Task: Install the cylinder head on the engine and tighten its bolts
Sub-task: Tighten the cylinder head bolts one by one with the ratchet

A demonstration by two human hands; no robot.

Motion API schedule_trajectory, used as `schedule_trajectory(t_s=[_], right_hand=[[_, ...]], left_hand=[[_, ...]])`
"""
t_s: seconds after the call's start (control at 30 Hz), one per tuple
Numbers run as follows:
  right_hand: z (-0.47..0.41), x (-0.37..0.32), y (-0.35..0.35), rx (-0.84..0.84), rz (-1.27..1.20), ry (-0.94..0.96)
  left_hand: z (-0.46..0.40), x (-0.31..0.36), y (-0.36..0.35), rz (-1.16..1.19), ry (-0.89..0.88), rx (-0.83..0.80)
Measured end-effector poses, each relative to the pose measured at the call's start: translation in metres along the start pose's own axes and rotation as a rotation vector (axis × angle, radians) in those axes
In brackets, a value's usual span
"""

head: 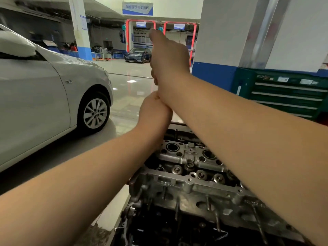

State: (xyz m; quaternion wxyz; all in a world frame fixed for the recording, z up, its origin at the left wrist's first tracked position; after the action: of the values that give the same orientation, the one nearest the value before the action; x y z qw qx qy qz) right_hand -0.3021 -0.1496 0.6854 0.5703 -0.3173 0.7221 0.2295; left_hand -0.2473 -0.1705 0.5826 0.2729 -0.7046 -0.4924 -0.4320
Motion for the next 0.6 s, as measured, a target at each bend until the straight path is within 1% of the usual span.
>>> schedule_trajectory(t_s=[0.03, 0.07, 0.1, 0.17, 0.2, 0.23, 0.27, 0.3, 0.33, 0.37, 0.43, 0.47, 0.53, 0.6], right_hand=[[0.001, 0.001, -0.001, -0.095, 0.024, -0.032], [0.008, 0.002, 0.0, -0.203, -0.007, -0.058], [0.008, 0.003, 0.001, -0.317, -0.03, -0.055], [0.011, 0.003, 0.009, -0.551, -0.01, 0.005], [0.013, 0.001, 0.014, -0.64, 0.061, 0.028], [0.009, -0.001, 0.021, -0.699, 0.17, 0.05], [0.01, -0.003, 0.027, -0.719, 0.291, 0.085], [0.01, -0.006, 0.031, -0.715, 0.409, 0.121], [0.008, -0.009, 0.035, -0.689, 0.501, 0.137], [0.006, -0.012, 0.038, -0.634, 0.57, 0.149], [0.007, -0.018, 0.038, -0.472, 0.69, 0.204], [0.008, -0.019, 0.036, -0.391, 0.752, 0.24], [0.014, -0.018, 0.028, -0.274, 0.868, 0.309], [0.018, -0.021, 0.023, -0.201, 0.968, 0.389]], left_hand=[[-0.002, 0.0, 0.001, 0.008, 0.027, -0.05], [-0.006, -0.001, 0.0, 0.088, 0.082, -0.117], [-0.01, -0.003, -0.002, 0.185, 0.138, -0.222], [-0.016, -0.003, -0.005, 0.329, 0.194, -0.54], [-0.015, -0.001, -0.006, 0.357, 0.182, -0.663], [-0.015, -0.002, -0.005, 0.367, 0.169, -0.726], [-0.015, -0.003, -0.004, 0.362, 0.163, -0.733], [-0.016, -0.002, -0.003, 0.331, 0.139, -0.691], [-0.016, -0.001, 0.001, 0.268, 0.1, -0.609], [-0.017, 0.0, 0.009, 0.179, 0.053, -0.494], [-0.016, 0.0, 0.024, -0.002, -0.043, -0.253], [-0.012, 0.0, 0.03, -0.054, -0.098, -0.168], [-0.001, 0.003, 0.034, -0.119, -0.189, -0.072], [0.005, 0.003, 0.032, -0.132, -0.226, -0.031]])
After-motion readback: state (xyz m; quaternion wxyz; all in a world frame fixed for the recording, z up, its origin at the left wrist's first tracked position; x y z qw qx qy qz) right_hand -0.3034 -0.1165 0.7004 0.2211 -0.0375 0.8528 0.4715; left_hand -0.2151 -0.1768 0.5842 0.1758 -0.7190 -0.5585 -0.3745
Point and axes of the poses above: each hand's wrist, its own z-axis away from the middle knuckle, its own y-axis out of the back of the hand, x = y × z, the point moved 5 cm from there along -z, towards the middle knuckle, and after that the axes turned 11 degrees about -y, right-handed, at the moved point
